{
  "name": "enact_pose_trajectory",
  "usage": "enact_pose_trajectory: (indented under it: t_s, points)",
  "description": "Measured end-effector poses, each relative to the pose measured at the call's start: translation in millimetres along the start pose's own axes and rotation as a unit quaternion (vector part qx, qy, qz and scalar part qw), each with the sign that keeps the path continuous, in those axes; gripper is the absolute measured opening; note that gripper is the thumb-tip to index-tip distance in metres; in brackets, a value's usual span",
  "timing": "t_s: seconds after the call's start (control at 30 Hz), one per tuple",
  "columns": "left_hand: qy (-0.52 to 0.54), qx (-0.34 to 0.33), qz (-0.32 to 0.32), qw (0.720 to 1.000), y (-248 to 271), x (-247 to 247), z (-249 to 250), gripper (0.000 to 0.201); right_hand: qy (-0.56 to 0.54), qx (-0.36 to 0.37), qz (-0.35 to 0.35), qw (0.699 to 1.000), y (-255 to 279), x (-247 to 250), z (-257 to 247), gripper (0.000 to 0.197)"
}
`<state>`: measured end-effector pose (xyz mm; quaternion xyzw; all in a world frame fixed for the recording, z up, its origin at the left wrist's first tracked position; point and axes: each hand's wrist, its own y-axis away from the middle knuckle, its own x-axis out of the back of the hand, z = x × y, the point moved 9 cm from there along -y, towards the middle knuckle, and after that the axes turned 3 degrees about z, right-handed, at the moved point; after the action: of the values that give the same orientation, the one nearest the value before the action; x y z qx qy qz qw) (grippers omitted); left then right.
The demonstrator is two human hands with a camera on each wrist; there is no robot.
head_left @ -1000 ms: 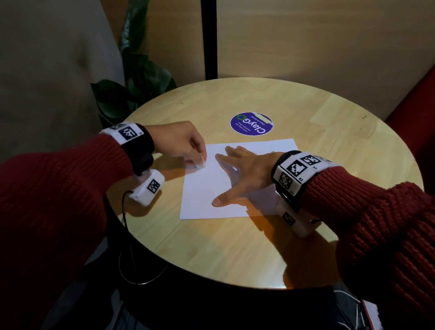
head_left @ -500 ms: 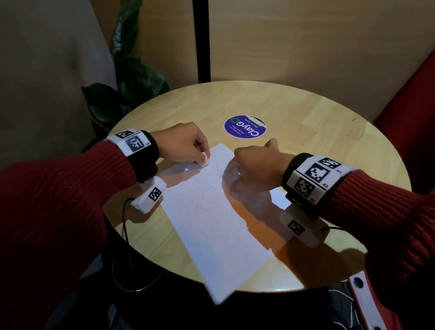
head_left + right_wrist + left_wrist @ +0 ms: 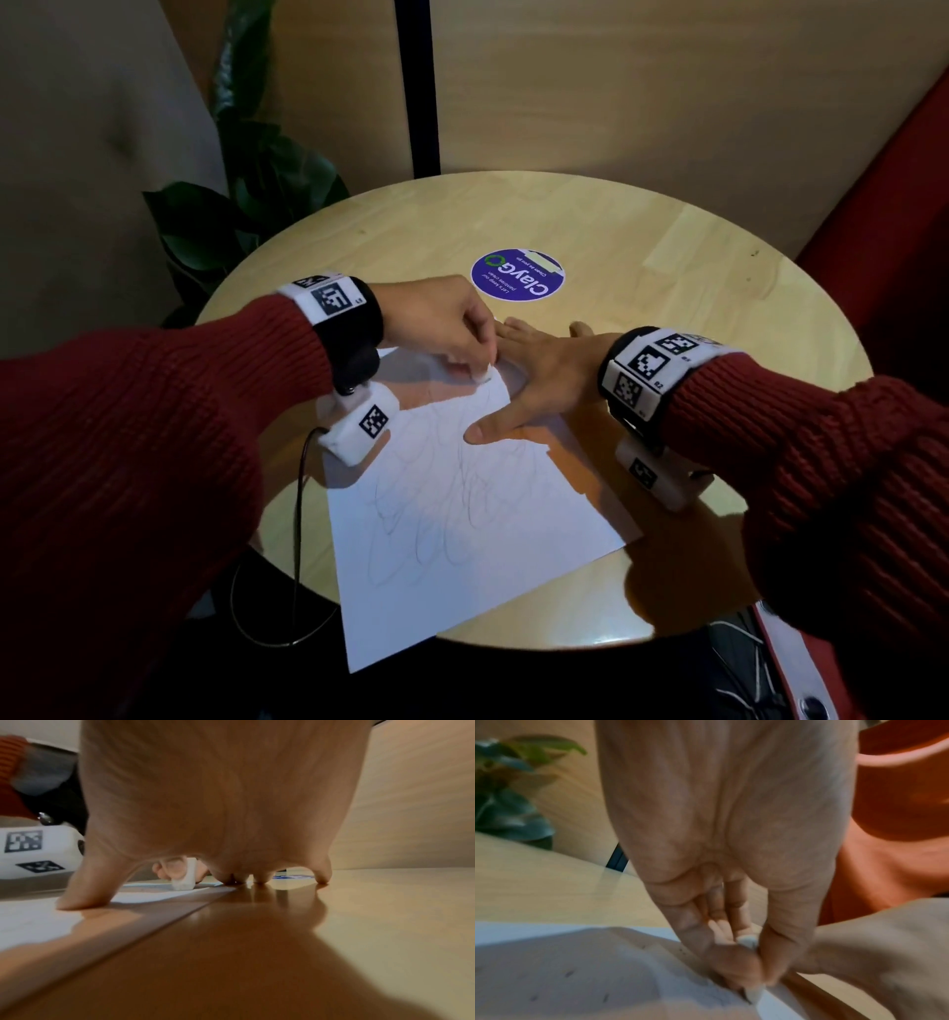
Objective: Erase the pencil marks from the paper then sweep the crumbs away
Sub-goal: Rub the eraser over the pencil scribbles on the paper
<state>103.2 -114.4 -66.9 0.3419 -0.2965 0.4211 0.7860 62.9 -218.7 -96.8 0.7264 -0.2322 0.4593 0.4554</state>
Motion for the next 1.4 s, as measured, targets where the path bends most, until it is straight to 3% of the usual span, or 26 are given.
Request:
enact_pose_trajectory:
  t_s: [0.03,0.13,0.27,0.4,0.5,0.63,0.77,0.9,1.03,1.17,1.3,1.4]
  points:
    - [0.001,0.004,0.011,1.000,-2.7,2.8,-1.4,0.004,0.004,-0.004,-0.001,1.000,-0.9,-1.2,0.5,0.129]
    - [-0.052,0.020,0.125,0.991,-9.6,25.6,-7.4,0.005,0.015,-0.018,0.006,1.000,-5.0,-3.9,4.1,0.138]
    - [-0.016,0.010,0.018,1.000,-7.1,2.9,-0.9,0.004,0.006,-0.010,0.007,1.000,-7.0,-3.8,4.1,0.141]
    - [-0.064,0.019,0.136,0.988,-8.5,28.5,-9.2,0.004,0.024,-0.030,-0.005,0.999,-6.1,-5.1,6.9,0.144]
    - [0.000,0.018,0.058,0.998,-5.3,9.1,-9.0,0.006,0.019,-0.027,-0.001,0.999,-7.2,-5.0,7.4,0.146]
    - [0.015,0.052,0.141,0.989,-8.7,28.4,-21.8,0.004,0.026,-0.032,-0.004,0.999,-6.1,-5.5,7.0,0.144]
    - [0.021,0.051,0.073,0.996,-8.8,11.6,-13.7,0.009,0.017,-0.028,0.000,0.999,-7.7,-5.6,7.7,0.146]
    - [0.004,0.058,0.144,0.988,-8.9,32.3,-19.8,0.006,0.023,-0.033,-0.002,0.999,-6.9,-5.9,8.1,0.146]
    - [0.055,0.021,-0.008,0.998,1.8,1.6,-6.5,0.014,0.005,-0.026,0.000,1.000,-7.7,-6.0,6.8,0.144]
    - [0.001,0.010,0.094,0.996,-1.2,21.5,-9.1,0.008,0.017,-0.032,-0.001,0.999,-6.9,-6.4,7.1,0.145]
    - [0.035,-0.006,-0.007,0.999,6.0,-4.8,0.4,0.010,0.002,-0.021,0.002,1.000,-8.3,-6.1,6.1,0.140]
    - [0.017,0.002,0.085,0.996,2.0,17.3,-6.8,0.007,0.012,-0.032,-0.002,0.999,-7.9,-6.4,6.8,0.144]
